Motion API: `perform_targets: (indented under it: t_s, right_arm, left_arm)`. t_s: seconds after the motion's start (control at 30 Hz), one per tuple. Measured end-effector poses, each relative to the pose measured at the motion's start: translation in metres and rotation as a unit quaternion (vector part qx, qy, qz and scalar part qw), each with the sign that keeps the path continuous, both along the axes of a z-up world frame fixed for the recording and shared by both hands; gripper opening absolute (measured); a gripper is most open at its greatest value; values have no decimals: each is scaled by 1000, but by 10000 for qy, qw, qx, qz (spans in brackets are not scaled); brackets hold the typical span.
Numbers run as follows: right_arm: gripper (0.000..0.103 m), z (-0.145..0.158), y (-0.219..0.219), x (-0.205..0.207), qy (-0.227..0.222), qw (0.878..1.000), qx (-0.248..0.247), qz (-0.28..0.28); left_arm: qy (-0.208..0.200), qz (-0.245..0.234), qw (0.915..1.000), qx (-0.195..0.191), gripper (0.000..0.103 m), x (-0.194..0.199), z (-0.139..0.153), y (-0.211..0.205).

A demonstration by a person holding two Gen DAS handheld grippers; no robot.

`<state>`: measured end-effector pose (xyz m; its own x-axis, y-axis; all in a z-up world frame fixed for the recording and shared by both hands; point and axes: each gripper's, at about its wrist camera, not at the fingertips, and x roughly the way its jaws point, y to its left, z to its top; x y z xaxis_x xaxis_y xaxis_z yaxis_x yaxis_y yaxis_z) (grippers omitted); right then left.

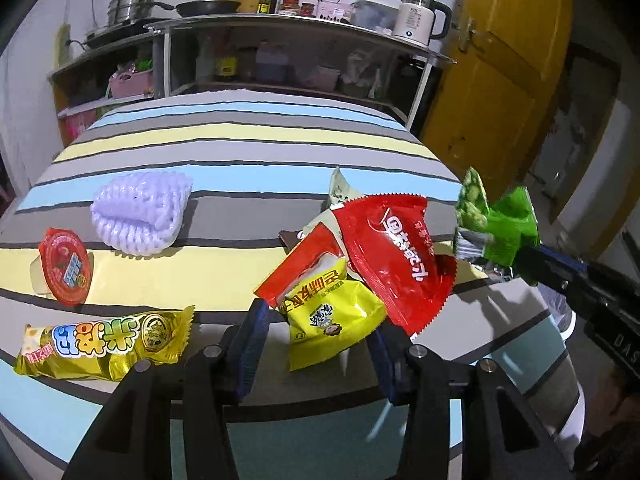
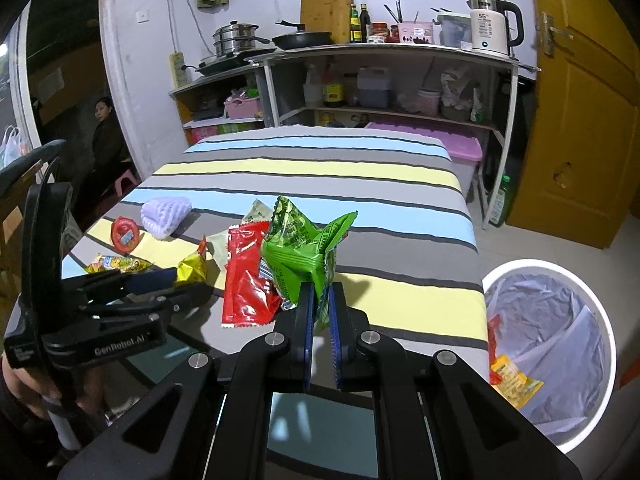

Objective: Collect trash
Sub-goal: 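Close the left tool on the yellow snack packet, then carry the yellow packet and green chip bag over the trash bin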

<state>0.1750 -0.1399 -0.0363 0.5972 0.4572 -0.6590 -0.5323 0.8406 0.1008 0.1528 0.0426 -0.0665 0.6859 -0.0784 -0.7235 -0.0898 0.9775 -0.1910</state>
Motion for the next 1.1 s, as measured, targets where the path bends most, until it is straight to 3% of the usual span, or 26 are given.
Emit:
perform_targets:
  t_s: [0.07, 0.37, 1.1]
  right_arm:
    - [8, 1, -1, 0, -3, 10000, 4, -11]
    - [8, 5, -5, -4, -58, 9999, 30, -98]
    - [8, 39, -43, -32, -477, 9973, 152, -545]
  left_arm:
    - [8, 35, 10000, 7, 37, 1, -1, 1]
    - [-160, -9, 9999, 7, 32, -8, 5, 1]
    - [-1048, -595, 9926, 111, 31, -32, 77, -45]
